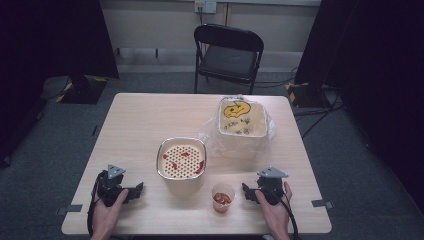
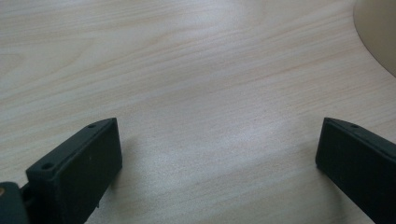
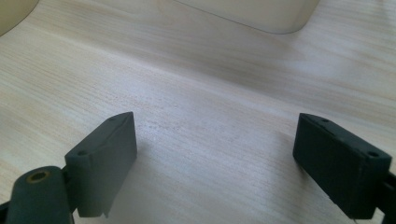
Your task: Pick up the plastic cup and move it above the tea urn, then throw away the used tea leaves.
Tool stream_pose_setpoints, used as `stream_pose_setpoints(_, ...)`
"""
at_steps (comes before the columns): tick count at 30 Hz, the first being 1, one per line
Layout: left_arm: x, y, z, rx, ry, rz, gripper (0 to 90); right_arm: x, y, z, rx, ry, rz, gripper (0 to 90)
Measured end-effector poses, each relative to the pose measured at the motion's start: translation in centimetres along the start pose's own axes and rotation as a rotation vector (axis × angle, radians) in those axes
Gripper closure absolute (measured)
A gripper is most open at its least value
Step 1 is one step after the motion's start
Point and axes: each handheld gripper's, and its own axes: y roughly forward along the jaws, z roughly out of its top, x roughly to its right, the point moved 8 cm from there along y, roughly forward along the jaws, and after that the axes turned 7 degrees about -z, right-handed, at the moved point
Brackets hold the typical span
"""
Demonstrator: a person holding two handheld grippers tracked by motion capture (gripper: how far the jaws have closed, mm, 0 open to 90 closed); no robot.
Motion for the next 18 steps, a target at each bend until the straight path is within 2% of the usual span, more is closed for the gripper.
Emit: stream_pose_setpoints(18, 0.01, 0.01, 0.01, 0.002, -0.002, -0.001, 0.0, -0.10, -0.29, -0.20, 0.002, 0.017, -0.002, 13.5)
